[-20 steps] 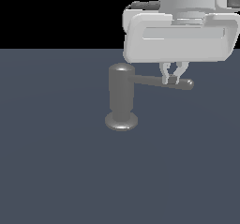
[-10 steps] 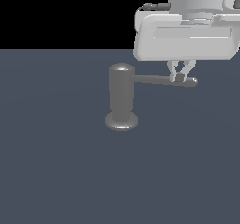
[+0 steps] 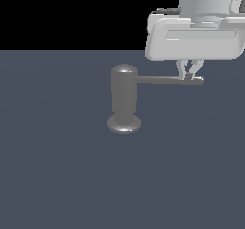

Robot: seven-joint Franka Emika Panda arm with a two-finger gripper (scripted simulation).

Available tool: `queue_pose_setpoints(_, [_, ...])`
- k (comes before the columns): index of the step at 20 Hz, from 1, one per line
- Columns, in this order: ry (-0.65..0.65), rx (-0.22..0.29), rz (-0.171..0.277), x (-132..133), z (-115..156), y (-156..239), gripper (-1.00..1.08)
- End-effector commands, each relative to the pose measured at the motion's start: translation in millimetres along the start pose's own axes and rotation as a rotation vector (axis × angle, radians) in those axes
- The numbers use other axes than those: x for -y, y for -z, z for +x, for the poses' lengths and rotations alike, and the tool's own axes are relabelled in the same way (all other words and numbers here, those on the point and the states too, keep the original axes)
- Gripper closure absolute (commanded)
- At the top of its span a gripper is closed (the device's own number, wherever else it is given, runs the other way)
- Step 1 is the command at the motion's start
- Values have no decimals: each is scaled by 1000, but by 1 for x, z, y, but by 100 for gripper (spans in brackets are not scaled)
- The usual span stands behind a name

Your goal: Turn on the faucet by rotating a designated handle.

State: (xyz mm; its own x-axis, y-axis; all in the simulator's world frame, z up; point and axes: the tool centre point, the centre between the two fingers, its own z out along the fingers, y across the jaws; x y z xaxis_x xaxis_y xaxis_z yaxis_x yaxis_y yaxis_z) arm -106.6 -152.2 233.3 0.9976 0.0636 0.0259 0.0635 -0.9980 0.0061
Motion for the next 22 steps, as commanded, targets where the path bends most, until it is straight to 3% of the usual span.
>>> queue_pose_setpoints(1, [11, 6, 0, 0, 9, -5, 108])
queue_pose_setpoints(22, [0, 17, 3, -45, 59, -11, 108])
